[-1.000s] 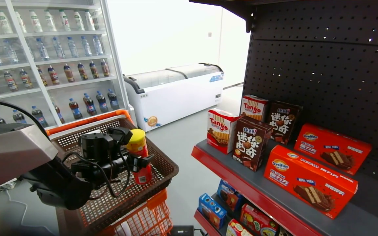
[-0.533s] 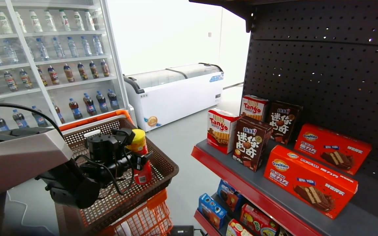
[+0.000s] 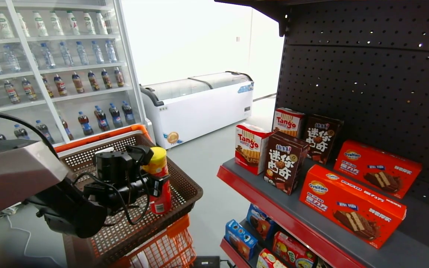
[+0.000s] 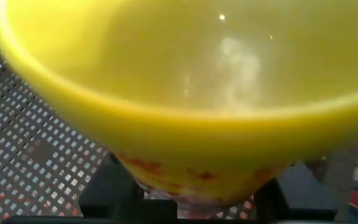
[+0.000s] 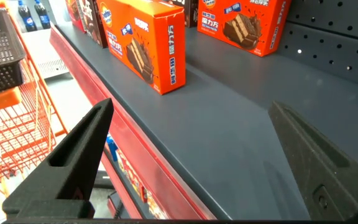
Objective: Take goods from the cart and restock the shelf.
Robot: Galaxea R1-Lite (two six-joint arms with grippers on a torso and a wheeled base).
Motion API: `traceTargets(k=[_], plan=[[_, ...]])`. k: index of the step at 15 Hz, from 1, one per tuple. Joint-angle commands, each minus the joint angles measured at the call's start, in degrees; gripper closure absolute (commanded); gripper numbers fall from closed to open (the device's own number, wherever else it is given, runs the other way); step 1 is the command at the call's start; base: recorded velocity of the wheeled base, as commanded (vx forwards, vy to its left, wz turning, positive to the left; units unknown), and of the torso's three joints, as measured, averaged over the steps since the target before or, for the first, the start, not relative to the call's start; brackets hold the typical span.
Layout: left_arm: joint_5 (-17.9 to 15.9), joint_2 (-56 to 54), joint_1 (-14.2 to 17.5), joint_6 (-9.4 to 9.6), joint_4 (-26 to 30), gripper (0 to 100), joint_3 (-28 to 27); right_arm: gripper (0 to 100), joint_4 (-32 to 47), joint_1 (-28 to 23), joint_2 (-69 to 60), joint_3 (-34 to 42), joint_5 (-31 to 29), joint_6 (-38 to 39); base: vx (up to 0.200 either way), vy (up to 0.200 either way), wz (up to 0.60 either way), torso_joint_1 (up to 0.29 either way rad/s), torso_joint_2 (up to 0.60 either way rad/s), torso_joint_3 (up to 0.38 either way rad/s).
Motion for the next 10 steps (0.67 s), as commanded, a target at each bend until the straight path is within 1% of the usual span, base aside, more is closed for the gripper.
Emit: traceTargets(k=[1, 2, 3, 4, 5, 6, 7, 8, 9, 10], plan=[[-2.83, -11.25, -3.46, -0.14, 2.24, 100, 0.42, 0, -0.01, -0.01, -0.02, 0.0, 0.01, -0.01, 0.0, 0.0, 0.0, 0.0, 0.0, 0.0], [-3.71, -14.59, -4.86, -0.14, 2.42, 100, 0.86, 0, -0.01, -0.01, -0.02, 0.0, 0.01, -0.01, 0.0, 0.0, 0.0, 0.0, 0.0, 0.0], [-7.31, -19.25, -8.11, -0.23, 4.97, 100, 1.21, 0, -0.01, -0.01, -0.02, 0.0, 0.01, -0.01, 0.0, 0.0, 0.0, 0.0, 0.0, 0.0], [-11.35, -22.15, -9.87, -0.4, 6.11, 100, 1.92, 0, -0.01, -0.01, -0.02, 0.0, 0.01, -0.01, 0.0, 0.0, 0.0, 0.0, 0.0, 0.0], [-13.11, -25.84, -11.37, -0.66, 7.07, 100, 3.15, 0, -0.01, -0.01, -0.02, 0.0, 0.01, -0.01, 0.0, 0.0, 0.0, 0.0, 0.0, 0.0], [-13.55, -27.25, -12.51, -0.66, 7.69, 100, 3.59, 0, -0.01, -0.01, -0.02, 0.0, 0.01, -0.01, 0.0, 0.0, 0.0, 0.0, 0.0, 0.0], [-15.22, -29.53, -14.44, -2.16, 9.1, 100, 5.08, 0, -0.01, -0.01, -0.02, 0.0, 0.01, -0.01, 0.0, 0.0, 0.0, 0.0, 0.0, 0.0], [-16.27, -30.32, -14.71, -2.86, 9.27, 100, 5.52, 0, -0.01, -0.01, -0.02, 0.0, 0.01, -0.01, 0.0, 0.0, 0.0, 0.0, 0.0, 0.0], [-17.68, -30.76, -14.62, -3.13, 9.36, 100, 5.96, 0, -0.01, -0.01, -0.02, 0.0, 0.01, -0.01, 0.0, 0.0, 0.0, 0.0, 0.0, 0.0], [-18.38, -30.76, -14.44, -3.13, 9.36, 100, 5.96, 0, -0.01, -0.01, -0.02, 0.0, 0.01, -0.01, 0.0, 0.0, 0.0, 0.0, 0.0, 0.0]])
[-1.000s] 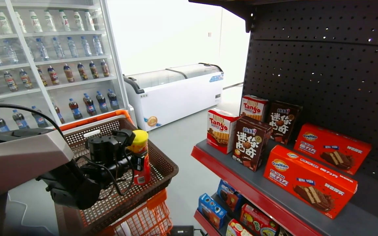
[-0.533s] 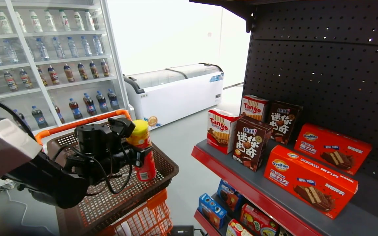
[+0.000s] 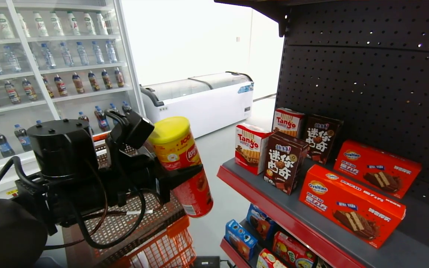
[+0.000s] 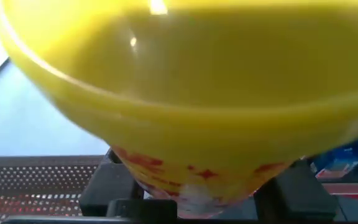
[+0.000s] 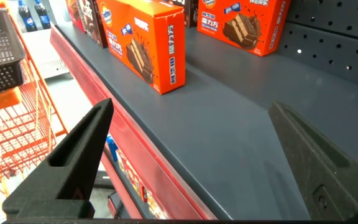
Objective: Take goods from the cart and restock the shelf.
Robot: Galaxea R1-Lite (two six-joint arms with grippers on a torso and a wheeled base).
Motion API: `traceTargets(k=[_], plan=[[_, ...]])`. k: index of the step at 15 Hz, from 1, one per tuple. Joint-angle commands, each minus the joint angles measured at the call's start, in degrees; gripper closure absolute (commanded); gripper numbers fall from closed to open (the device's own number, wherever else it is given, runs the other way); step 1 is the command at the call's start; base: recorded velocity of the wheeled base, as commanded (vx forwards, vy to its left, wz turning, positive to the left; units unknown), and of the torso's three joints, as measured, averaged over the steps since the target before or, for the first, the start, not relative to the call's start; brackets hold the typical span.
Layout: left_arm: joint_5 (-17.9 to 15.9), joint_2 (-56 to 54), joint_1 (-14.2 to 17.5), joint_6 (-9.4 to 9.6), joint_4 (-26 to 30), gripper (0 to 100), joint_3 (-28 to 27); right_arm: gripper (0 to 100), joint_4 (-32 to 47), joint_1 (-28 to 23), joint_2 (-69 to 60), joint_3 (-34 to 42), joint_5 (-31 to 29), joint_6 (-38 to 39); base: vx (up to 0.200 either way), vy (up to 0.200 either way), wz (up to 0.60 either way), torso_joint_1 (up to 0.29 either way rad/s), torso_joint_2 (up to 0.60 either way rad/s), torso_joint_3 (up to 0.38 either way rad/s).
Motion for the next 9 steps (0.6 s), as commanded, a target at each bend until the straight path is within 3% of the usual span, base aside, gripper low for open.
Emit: traceTargets(k=[1, 4, 9], plan=[[-0.19, -3.03, -0.47, -0.03, -0.02, 100, 0.59, 0, -0.01, -0.01, -0.02, 0.0, 0.04, 0.01, 0.0, 0.0, 0.0, 0.0, 0.0, 0.0], [-1.5, -5.32, -1.09, 0.15, 3.67, 100, 0.5, 0, -0.01, -0.01, -0.02, 0.0, 0.04, 0.01, 0.0, 0.0, 0.0, 0.0, 0.0, 0.0], [-1.59, -11.2, -5.92, 1.38, 17.73, 100, -1.26, 0, -0.01, -0.01, -0.02, 0.0, 0.04, 0.01, 0.0, 0.0, 0.0, 0.0, 0.0, 0.0]])
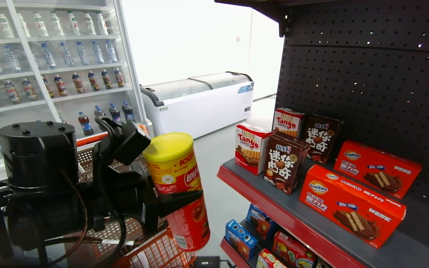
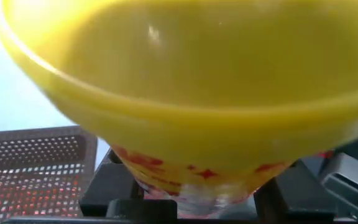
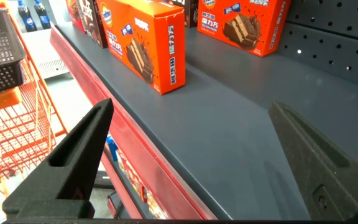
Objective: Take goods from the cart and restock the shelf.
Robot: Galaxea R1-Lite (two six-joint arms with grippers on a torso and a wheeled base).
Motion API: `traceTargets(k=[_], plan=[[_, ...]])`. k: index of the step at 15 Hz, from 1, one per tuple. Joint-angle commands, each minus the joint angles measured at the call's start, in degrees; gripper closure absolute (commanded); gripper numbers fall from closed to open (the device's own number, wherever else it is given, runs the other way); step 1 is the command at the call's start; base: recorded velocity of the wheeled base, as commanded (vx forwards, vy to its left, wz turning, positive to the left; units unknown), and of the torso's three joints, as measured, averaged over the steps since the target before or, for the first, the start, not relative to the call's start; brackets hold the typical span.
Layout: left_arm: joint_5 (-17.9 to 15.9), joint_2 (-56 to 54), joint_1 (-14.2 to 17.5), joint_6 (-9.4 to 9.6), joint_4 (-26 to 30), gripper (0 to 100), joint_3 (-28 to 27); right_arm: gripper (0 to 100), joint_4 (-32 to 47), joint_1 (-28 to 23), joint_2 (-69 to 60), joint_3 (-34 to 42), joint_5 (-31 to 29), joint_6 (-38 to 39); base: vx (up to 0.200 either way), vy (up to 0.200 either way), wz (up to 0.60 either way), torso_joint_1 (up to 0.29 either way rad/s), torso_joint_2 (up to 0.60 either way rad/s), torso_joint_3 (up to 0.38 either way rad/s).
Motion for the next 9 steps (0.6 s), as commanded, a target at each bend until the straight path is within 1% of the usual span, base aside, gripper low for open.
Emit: traceTargets(k=[1, 3, 7, 9], plan=[[0.08, -2.04, -2.94, 0.94, 1.96, 100, -2.46, 0, -0.01, 0.01, -0.02, 0.0, 0.01, -0.01, 0.0, 0.0, 0.0, 0.0, 0.0, 0.0], [0.08, -1.69, -3.56, 2.35, 2.93, 100, -3.51, 0, -0.01, 0.01, -0.02, 0.0, 0.01, -0.01, 0.0, 0.0, 0.0, 0.0, 0.0, 0.0], [-0.18, -0.64, -5.84, 2.61, 3.81, 100, -3.51, 0, -0.01, 0.01, -0.02, 0.0, 0.01, -0.01, 0.0, 0.0, 0.0, 0.0, 0.0, 0.0], [-0.45, -0.37, -6.19, 2.61, 3.81, 100, -3.43, 0, -0.01, 0.01, -0.02, 0.0, 0.01, -0.01, 0.0, 0.0, 0.0, 0.0, 0.0, 0.0]])
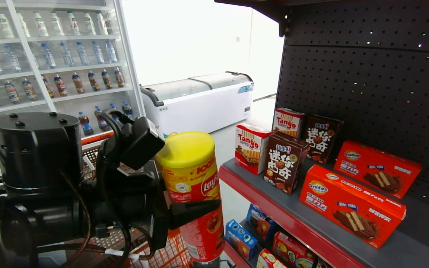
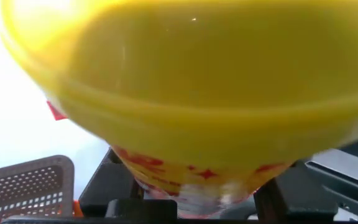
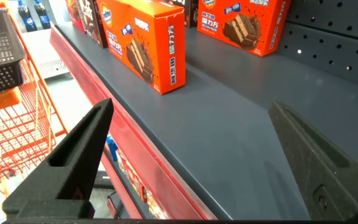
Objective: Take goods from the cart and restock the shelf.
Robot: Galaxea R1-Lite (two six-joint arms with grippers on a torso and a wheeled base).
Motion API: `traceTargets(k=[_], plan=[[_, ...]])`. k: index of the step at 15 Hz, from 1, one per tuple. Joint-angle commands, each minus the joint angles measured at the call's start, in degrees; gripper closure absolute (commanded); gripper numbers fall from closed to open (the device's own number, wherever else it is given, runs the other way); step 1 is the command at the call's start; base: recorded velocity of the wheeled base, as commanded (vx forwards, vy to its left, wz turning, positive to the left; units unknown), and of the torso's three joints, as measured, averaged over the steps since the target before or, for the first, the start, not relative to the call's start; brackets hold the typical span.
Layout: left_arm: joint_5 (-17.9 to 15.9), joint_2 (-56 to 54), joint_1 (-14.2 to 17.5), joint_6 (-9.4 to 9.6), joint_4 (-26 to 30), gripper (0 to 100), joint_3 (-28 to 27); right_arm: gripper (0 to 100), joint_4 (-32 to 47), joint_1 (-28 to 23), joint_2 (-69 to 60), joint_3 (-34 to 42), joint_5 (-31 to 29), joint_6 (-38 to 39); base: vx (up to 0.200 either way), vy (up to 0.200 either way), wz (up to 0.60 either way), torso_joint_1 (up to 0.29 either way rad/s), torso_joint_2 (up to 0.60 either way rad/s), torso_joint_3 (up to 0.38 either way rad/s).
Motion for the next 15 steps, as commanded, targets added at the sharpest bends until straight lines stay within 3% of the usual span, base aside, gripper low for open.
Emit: traceTargets(k=[1, 9, 12, 15], plan=[[-1.33, 0.19, -0.48, 0.08, 0.11, 100, 0.39, 0, -0.01, 0.01, -0.02, 0.0, 0.01, -0.01, 0.0, 0.0, 0.0, 0.0, 0.0, 0.0], [-3.88, 0.1, -0.22, 0.08, 0.19, 100, 0.83, 0, -0.01, 0.01, -0.02, 0.0, 0.01, -0.01, 0.0, 0.0, 0.0, 0.0, 0.0, 0.0], [-5.29, 0.45, 0.39, 2.54, 0.11, 100, 0.65, 0, -0.01, 0.01, -0.02, 0.0, 0.01, -0.01, 0.0, 0.0, 0.0, 0.0, 0.0, 0.0], [-5.37, 0.54, 0.48, 2.54, 0.11, 100, 0.65, 0, -0.01, 0.01, -0.02, 0.0, 0.01, -0.01, 0.0, 0.0, 0.0, 0.0, 0.0, 0.0]])
